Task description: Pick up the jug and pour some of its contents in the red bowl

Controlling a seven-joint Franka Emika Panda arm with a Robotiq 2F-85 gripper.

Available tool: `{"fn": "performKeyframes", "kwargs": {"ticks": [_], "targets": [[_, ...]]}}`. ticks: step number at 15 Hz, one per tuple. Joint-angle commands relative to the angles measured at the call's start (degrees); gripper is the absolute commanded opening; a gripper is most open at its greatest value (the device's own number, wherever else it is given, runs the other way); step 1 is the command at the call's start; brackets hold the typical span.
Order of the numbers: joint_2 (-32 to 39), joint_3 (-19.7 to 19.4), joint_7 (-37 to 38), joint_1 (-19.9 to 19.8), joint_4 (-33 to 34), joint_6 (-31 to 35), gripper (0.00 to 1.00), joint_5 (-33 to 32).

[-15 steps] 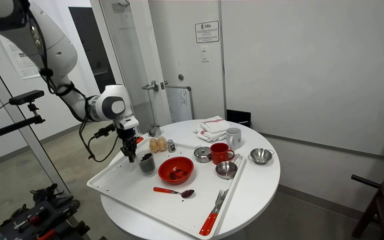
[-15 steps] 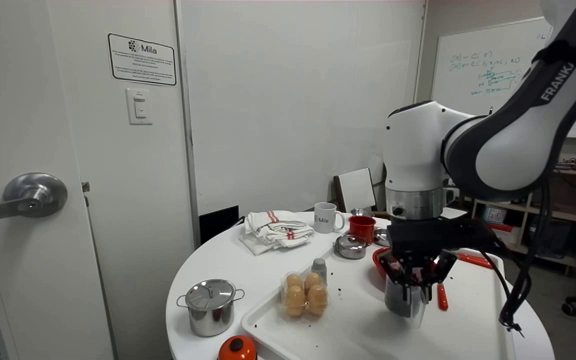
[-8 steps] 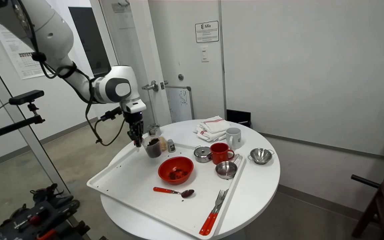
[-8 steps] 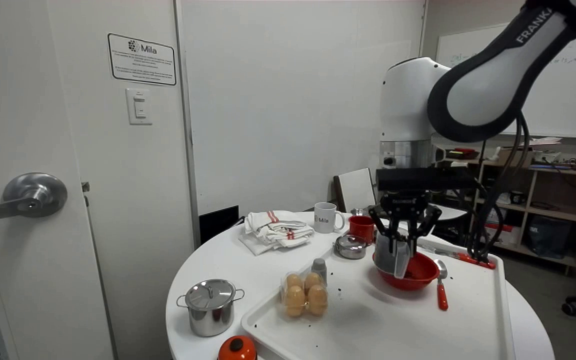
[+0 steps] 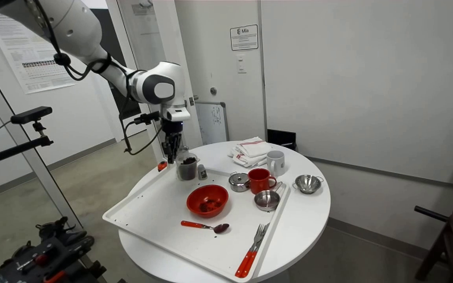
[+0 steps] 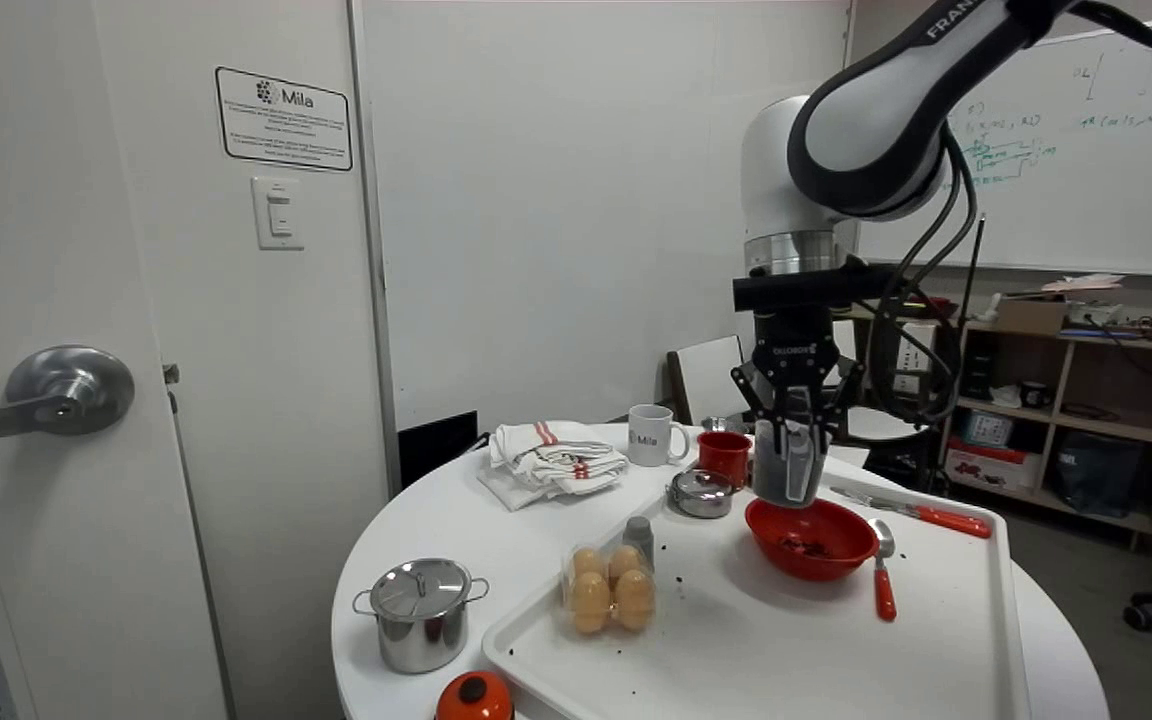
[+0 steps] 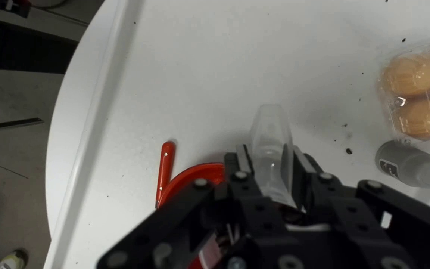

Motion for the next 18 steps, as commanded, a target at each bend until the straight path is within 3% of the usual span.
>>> {"fn": "performKeyframes", "kwargs": {"ticks": [1,6,14,15,18], "targets": [[2.23,1.89,-10.01,-4.24,4.33,-6.16,0.12,8.06],[3.41,2.0,-23.06,-7.47,4.75,-12.58,0.12,16.79],[6.55,0.72,-34.31,-9.53,6.35,-22.6,0.12,21.04],[5.11,-0.86,-31.04,-7.6,4.0,-19.24,0.28,19.62],[6.0,-0.88,-33.26,-7.81,4.8,-20.73,0.28,20.26]]}}
